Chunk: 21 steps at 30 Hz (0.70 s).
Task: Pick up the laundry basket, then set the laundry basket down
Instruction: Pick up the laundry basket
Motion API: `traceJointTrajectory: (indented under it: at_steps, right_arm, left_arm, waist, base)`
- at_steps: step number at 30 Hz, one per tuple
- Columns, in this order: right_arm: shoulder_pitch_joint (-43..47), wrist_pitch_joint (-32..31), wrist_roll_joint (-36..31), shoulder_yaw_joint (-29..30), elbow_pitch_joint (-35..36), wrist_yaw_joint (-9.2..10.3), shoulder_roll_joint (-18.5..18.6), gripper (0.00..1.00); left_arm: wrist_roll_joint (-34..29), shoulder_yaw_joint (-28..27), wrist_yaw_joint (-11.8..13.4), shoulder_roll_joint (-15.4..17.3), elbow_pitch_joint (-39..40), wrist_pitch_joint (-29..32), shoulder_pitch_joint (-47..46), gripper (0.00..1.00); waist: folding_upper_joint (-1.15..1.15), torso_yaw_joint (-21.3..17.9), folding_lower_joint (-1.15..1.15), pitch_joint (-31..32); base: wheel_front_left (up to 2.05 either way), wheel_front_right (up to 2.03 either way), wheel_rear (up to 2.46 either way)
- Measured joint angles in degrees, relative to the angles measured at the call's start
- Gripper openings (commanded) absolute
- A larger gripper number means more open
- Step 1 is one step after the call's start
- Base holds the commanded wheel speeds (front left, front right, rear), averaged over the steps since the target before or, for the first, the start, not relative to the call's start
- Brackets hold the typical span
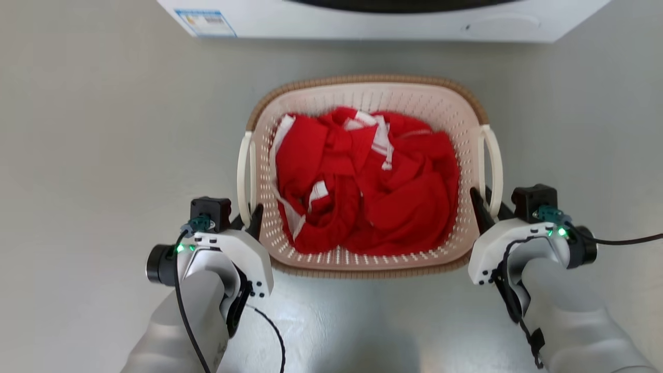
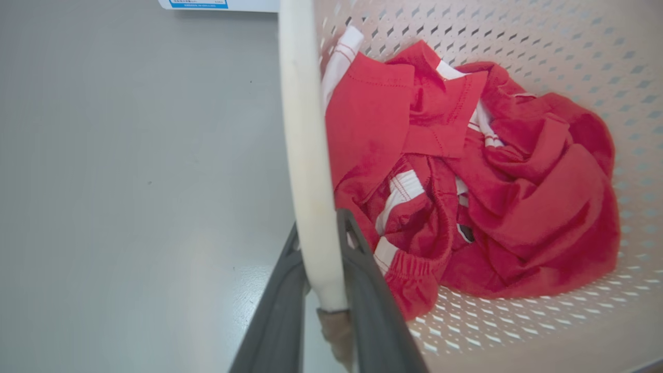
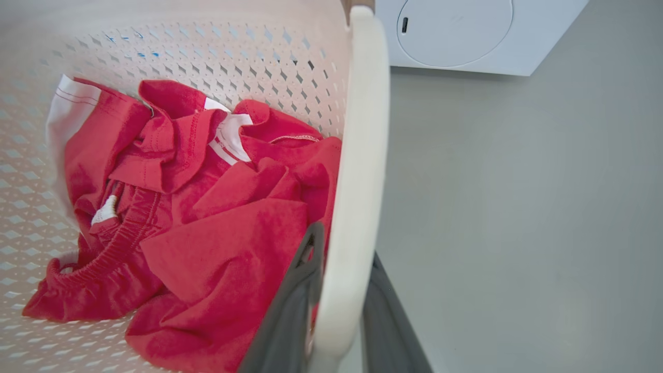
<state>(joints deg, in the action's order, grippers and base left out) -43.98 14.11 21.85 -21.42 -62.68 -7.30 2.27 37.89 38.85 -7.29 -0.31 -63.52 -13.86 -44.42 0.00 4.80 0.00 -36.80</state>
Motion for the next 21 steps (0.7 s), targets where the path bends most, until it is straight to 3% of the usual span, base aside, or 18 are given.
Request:
traceJointTrajectory:
  at_steps: [21]
  right_arm:
    - [9.9, -4.3, 10.1, -6.9, -5.8, -0.09, -1.3, 0.0]
  left_arm:
    - [7.1, 8.8, 0.0, -0.2, -1.3, 5.3, 10.6, 0.0]
  waist:
    - [0.0, -0.6, 0.0, 17.3]
  base:
    - [0.0, 0.0, 0.0]
